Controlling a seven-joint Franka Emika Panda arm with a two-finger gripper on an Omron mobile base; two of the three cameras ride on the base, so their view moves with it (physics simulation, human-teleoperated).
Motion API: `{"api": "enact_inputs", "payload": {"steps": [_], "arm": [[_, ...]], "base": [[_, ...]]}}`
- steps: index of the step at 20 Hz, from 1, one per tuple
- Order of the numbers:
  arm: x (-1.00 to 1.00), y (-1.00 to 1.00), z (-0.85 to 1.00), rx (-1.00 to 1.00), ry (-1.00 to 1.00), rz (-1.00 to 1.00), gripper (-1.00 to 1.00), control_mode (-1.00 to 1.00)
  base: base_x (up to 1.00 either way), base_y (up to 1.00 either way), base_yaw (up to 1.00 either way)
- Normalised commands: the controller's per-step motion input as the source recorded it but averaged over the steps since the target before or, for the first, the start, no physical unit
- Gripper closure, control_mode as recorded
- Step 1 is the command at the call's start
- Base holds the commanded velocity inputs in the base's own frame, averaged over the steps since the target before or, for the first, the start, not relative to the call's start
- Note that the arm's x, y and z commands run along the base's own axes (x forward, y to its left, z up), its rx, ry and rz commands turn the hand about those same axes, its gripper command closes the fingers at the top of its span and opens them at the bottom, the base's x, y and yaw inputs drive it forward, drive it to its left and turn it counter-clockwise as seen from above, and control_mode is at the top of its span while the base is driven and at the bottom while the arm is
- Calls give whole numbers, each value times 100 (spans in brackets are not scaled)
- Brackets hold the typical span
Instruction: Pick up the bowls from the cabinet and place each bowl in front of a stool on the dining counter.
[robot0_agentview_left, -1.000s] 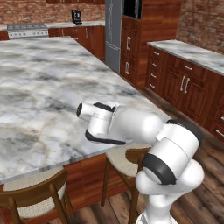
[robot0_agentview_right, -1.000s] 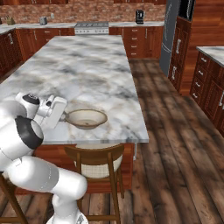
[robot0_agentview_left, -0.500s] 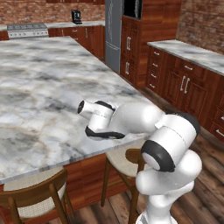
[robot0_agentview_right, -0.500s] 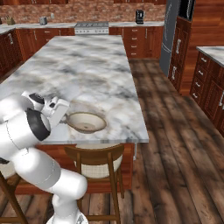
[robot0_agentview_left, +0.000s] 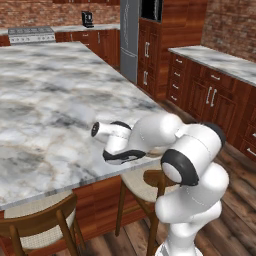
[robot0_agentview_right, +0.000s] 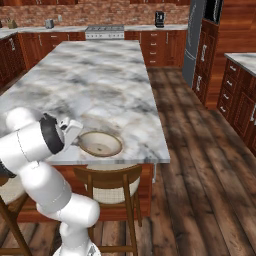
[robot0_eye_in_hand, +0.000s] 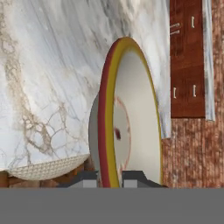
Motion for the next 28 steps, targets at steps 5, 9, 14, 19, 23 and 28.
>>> {"api": "enact_inputs", "payload": {"steps": [5,9,14,19,23,28], "arm": [[31,4,-4,0,0,5,100,-100],[30,5,-7,-5,0,1,100,-100],[32,0,-29,-3,0,0,100,-100],[42,0,-29,-4,0,0,100,-100],[50,0,-28,-6,0,0,100,-100],[7,0,-3,0,0,0,100,-100]], "base": [[0,0,0],[0,0,0],[0,0,0],[0,0,0],[0,0,0],[0,0,0]]}}
